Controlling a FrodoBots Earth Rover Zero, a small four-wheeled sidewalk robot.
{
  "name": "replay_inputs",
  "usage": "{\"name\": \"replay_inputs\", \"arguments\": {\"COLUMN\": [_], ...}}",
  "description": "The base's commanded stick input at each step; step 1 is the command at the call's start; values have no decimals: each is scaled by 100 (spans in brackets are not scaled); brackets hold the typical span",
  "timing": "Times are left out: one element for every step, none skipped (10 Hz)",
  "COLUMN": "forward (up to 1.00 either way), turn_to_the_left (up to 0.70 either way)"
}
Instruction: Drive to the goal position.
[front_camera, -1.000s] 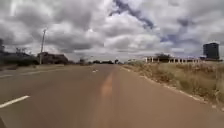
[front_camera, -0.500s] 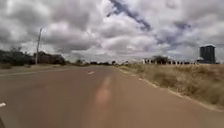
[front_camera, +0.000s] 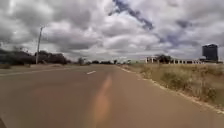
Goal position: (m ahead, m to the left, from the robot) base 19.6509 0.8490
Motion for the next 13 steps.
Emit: {"name": "replay_inputs", "arguments": {"forward": [85,85,85,85,85,85,85,85,85,85,85,85,85], "turn_to_the_left": [-12,-22,-28,-32,-17,-2,0,0,0,0,0,0,0]}}
